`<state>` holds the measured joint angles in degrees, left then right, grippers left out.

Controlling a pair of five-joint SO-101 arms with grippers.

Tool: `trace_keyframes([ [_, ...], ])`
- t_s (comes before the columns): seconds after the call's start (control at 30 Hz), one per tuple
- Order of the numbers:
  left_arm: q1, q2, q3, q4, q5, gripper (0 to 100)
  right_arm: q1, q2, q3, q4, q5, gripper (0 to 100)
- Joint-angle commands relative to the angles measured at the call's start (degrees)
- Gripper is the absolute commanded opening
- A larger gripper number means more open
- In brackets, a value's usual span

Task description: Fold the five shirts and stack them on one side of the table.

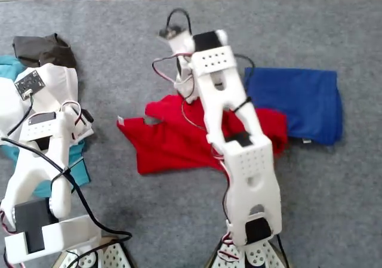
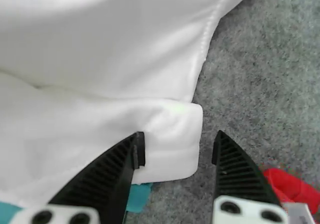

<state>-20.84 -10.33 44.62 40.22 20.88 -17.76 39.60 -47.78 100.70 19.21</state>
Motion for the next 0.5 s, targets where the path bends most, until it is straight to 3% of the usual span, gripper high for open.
trace_keyframes([
  [0.0, 0.4, -0.2, -2.9, -0.1, -0.5, 23, -1.4, -12.9, -3.6, 0.4, 0.1, 1.5],
  [0.3, 0.3, -0.2, -2.9, -0.1, -0.5, 23, -8.1, -31.5, -6.1, 0.1, -1.8, 1.6],
  [0.47, -4.3, -0.6, -3.9, 0.3, -0.3, 23, -13.1, -37.8, -10.4, 0.1, -6.5, 1.6],
])
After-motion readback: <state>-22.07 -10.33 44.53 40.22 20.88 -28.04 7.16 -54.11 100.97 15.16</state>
